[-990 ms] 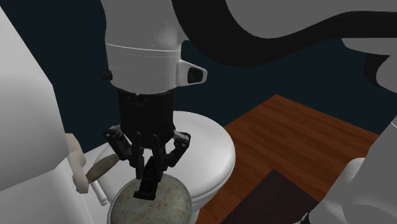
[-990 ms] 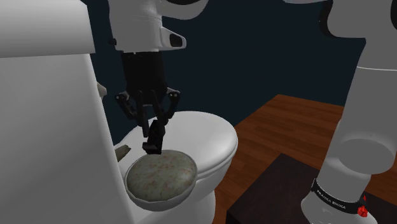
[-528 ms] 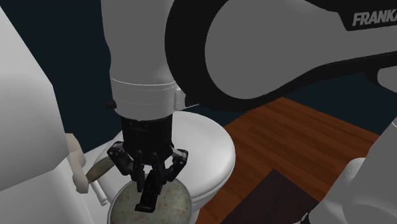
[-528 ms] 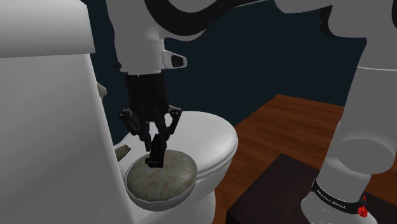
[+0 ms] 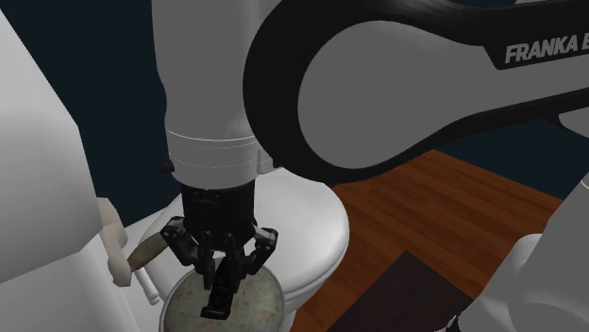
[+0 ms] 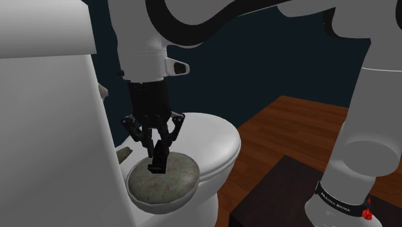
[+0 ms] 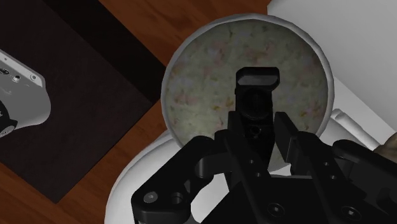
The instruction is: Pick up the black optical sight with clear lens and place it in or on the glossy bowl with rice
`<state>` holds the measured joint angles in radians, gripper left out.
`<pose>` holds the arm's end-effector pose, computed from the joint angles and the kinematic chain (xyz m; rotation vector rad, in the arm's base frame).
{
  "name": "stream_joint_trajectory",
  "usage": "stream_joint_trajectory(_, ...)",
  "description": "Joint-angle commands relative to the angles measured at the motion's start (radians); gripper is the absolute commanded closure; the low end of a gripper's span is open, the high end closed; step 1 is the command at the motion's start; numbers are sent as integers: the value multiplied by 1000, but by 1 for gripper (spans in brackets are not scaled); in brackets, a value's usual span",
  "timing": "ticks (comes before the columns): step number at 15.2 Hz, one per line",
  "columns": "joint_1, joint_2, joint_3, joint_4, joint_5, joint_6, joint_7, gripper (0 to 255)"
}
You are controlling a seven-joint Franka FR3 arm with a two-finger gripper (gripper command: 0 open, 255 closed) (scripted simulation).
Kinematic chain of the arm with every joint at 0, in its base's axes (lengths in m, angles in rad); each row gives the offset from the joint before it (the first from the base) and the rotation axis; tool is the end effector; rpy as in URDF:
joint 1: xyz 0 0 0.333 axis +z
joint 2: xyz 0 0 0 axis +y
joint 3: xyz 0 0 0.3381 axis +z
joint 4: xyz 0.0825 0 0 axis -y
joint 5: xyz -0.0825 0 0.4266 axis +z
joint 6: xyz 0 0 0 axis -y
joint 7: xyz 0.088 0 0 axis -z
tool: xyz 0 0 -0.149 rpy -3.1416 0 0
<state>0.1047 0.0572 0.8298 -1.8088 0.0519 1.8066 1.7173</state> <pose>0.3628 0.4908 0.4783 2.8764 -1.2092 -0.1555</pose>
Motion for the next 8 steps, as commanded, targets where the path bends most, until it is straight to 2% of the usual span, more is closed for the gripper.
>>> stream_joint_trajectory(1,0,0,0,0,0,0,0,255)
stream_joint_trajectory(2,0,0,0,0,0,0,0,0)
stream_joint_trajectory(7,0,0,0,0,0,0,0,0)
stream_joint_trajectory(8,-1,0,-1,33,0,-33,0,0)
